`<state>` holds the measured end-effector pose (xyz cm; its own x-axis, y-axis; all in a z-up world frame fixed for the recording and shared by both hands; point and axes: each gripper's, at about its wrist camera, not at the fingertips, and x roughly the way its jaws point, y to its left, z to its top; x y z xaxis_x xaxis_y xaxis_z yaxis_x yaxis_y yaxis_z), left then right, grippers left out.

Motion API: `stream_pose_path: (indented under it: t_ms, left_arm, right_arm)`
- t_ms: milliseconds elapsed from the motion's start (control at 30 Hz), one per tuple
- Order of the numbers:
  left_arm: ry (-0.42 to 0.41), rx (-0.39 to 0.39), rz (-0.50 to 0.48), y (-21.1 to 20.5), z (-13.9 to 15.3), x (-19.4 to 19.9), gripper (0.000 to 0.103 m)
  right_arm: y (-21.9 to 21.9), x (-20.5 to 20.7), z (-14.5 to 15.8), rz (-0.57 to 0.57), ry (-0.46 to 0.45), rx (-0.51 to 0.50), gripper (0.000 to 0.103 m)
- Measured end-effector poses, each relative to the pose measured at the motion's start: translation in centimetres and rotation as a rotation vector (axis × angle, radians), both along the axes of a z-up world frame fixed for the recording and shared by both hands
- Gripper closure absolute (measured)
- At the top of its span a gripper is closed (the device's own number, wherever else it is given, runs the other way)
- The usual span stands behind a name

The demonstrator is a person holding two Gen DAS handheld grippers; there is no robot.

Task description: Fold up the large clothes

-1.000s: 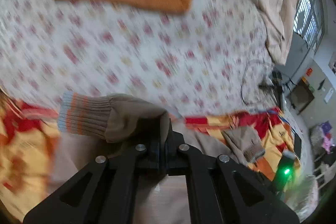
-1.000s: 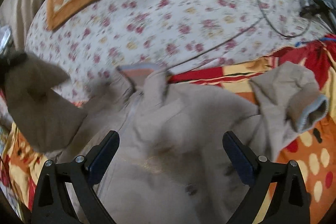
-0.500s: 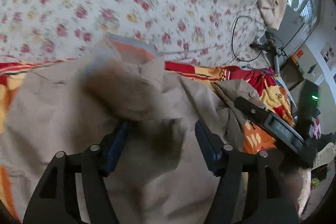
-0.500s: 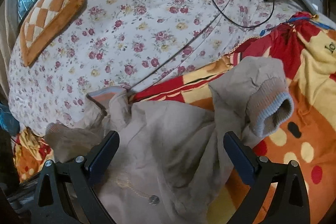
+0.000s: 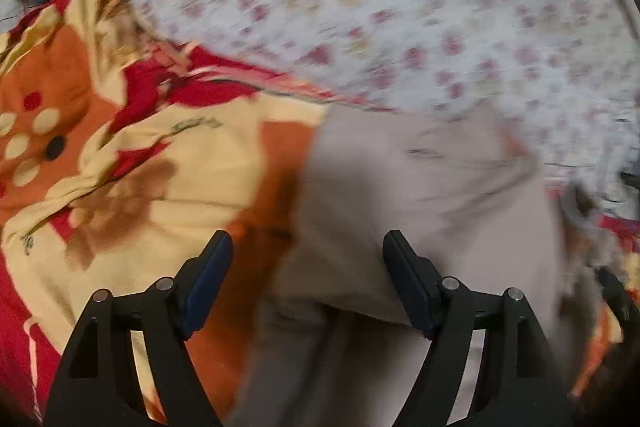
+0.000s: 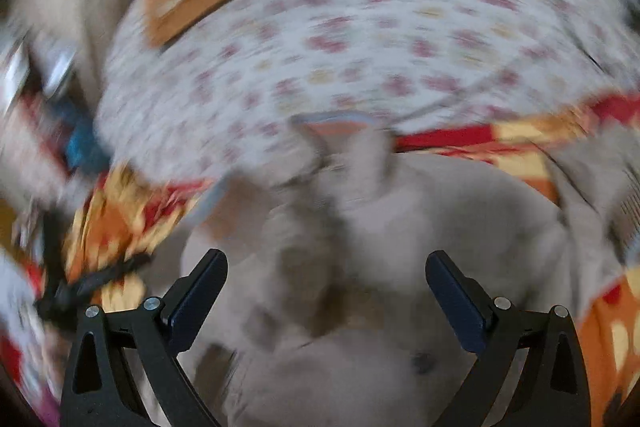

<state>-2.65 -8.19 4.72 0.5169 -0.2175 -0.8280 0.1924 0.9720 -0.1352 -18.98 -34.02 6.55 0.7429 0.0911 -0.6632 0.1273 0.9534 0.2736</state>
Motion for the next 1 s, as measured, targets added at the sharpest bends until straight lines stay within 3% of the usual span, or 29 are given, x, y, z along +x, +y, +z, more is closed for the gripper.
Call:
stream_pose_path:
  t_ms: [100, 133, 167, 233, 267, 333, 400, 467, 567, 667, 733, 833, 933, 1000]
  left_arm:
    - [0.068, -0.015, 0.019, 0.6, -1.6, 0.7, 0.026]
    - [0.076, -0.017, 0.019, 0.6, -1.8, 0.8, 0.026]
    - [0.075, -0.004, 0.020, 0.5, -2.0, 0.8, 0.026]
    - [0.064, 0.020, 0.015, 0.2, -2.1, 0.6, 0.026]
    - [0.055, 0.034, 0.011, 0.0, -2.1, 0.5, 0.026]
    - [0.048, 0.045, 0.009, -0.2, -2.1, 0.2, 0.026]
    - [0.046, 0.045, 0.005, -0.3, -2.1, 0.1, 0.023]
    - [0.043, 0.040, 0.009, -0.3, -2.4, 0.1, 0.020]
    - [0.035, 0.054, 0.017, -0.3, -2.7, 0.2, 0.019]
    - [0.033, 0.047, 0.032, 0.1, -2.5, 0.0, 0.020]
    - [0.020, 0.020, 0.043, 0.6, -2.0, -0.3, 0.020]
    - [-0.028, -0.023, 0.047, 0.9, -0.8, -0.7, 0.020]
    - [-0.072, -0.042, 0.019, 0.3, 0.2, -1.0, 0.020]
    - [-0.077, -0.013, -0.006, -0.6, 0.1, -0.9, 0.020]
  right_arm:
    - [3.7, 1.8, -1.5, 0.037, 0.042, -0.246, 0.005]
    - [4.5, 2.5, -2.2, 0.021, 0.057, -0.311, 0.012]
    - [4.6, 2.9, -2.7, 0.021, 0.062, -0.311, 0.022]
    - [3.4, 3.4, -3.8, 0.033, 0.088, -0.176, 0.090]
    - [2.5, 3.4, -4.1, -0.002, 0.100, -0.130, 0.098]
    - [0.1, 2.5, -3.9, -0.091, 0.087, -0.050, 0.099]
    - [-2.9, 0.9, -3.1, -0.171, 0.059, 0.104, 0.099]
    - [-4.6, -0.5, -2.6, -0.229, 0.045, 0.145, 0.099]
    - [-4.8, -0.7, -4.7, -0.280, 0.215, 0.080, 0.085]
    - [-5.8, -1.9, -5.2, -0.324, 0.252, 0.212, 0.083]
    - [-6.4, -3.0, -3.2, -0.368, 0.193, 0.177, 0.066]
    - [-7.0, -5.1, -0.2, -0.496, 0.084, 0.017, 0.039]
    - [-8.3, -6.5, 1.2, -0.645, -0.010, -0.054, 0.039]
    - [-8.3, -5.9, 1.4, -0.577, -0.061, -0.024, 0.039]
